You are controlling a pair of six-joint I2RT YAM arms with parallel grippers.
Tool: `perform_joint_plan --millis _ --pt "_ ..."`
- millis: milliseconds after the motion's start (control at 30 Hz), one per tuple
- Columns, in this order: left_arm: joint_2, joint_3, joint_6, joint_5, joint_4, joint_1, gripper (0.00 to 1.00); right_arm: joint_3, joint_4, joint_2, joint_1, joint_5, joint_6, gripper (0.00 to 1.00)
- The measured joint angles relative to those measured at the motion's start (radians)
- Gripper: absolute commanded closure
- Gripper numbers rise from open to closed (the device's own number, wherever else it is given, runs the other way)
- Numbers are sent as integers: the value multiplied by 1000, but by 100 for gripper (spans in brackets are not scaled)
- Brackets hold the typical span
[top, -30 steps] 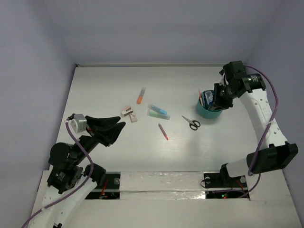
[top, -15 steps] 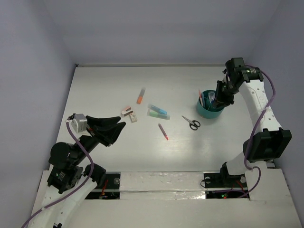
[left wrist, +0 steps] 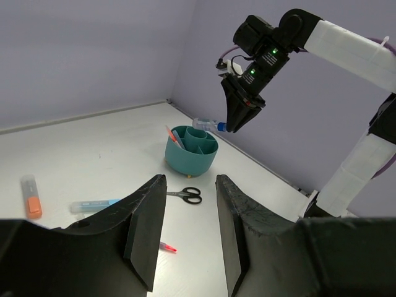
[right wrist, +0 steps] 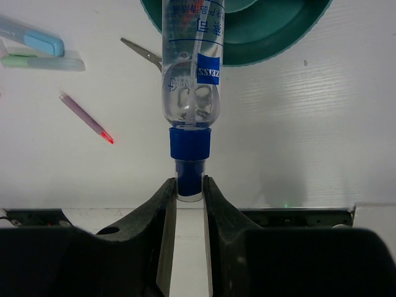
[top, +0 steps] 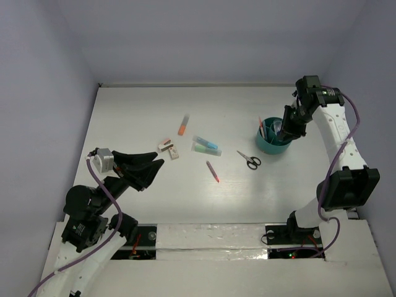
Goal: Sort the stationery into containers
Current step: Place the stationery in the storage box.
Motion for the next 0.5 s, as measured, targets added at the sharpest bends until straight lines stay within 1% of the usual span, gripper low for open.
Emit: perform_joint_plan --millis 500 --pt "0 0 0 5 0 0 66 -78 -3 -34 -8 18 12 89"
